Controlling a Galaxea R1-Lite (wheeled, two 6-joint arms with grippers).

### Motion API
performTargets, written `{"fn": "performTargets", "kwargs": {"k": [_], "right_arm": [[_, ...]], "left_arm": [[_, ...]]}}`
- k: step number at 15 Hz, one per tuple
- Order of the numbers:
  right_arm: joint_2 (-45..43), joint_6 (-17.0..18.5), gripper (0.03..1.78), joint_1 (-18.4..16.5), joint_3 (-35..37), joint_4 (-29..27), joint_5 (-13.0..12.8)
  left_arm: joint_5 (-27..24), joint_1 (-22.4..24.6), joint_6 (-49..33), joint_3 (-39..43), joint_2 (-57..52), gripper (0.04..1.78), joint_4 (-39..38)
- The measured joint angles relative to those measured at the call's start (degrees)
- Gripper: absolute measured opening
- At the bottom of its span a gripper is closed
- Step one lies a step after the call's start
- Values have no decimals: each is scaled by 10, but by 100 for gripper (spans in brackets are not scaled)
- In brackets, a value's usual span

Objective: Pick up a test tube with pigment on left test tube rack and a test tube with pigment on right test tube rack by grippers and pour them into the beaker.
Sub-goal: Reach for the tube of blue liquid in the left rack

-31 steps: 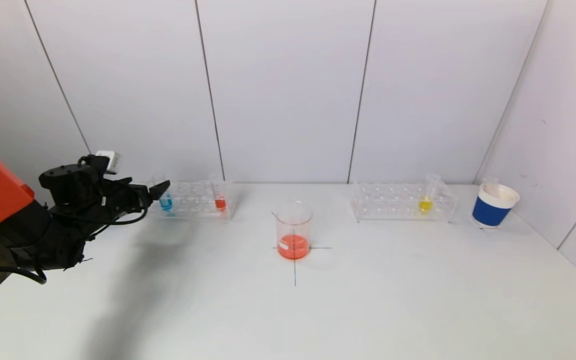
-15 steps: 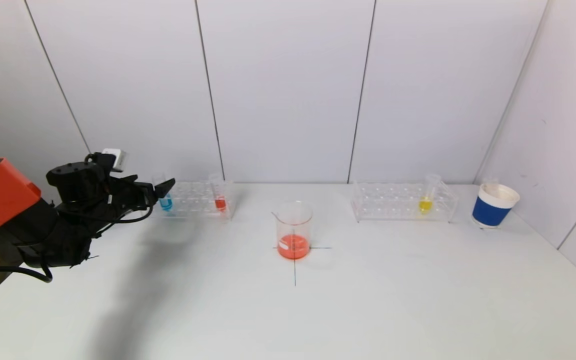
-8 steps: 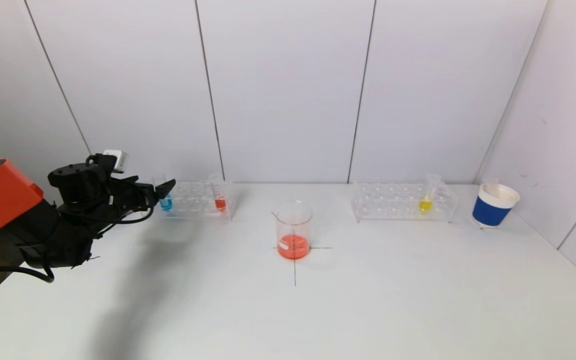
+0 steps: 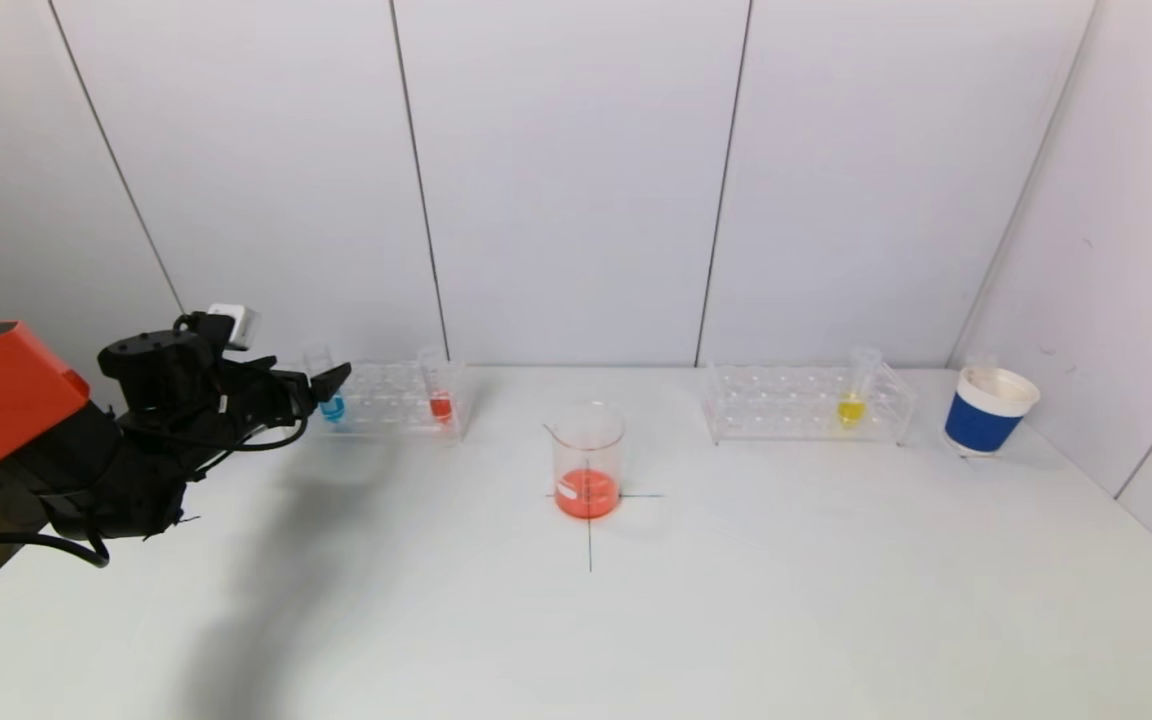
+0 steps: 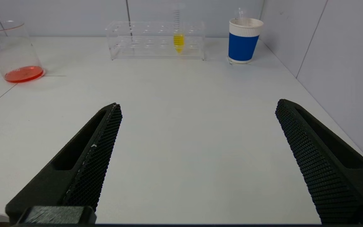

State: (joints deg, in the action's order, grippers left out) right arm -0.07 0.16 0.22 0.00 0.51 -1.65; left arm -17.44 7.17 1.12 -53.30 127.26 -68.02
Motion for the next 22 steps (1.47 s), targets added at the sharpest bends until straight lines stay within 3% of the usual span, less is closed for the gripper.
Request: {"fn": "performTargets", "kwargs": {"k": [22], "right_arm": [[0,0,177,0,0,0,0]], "left_arm": [[0,-1,0,-17,7,176,2]]}}
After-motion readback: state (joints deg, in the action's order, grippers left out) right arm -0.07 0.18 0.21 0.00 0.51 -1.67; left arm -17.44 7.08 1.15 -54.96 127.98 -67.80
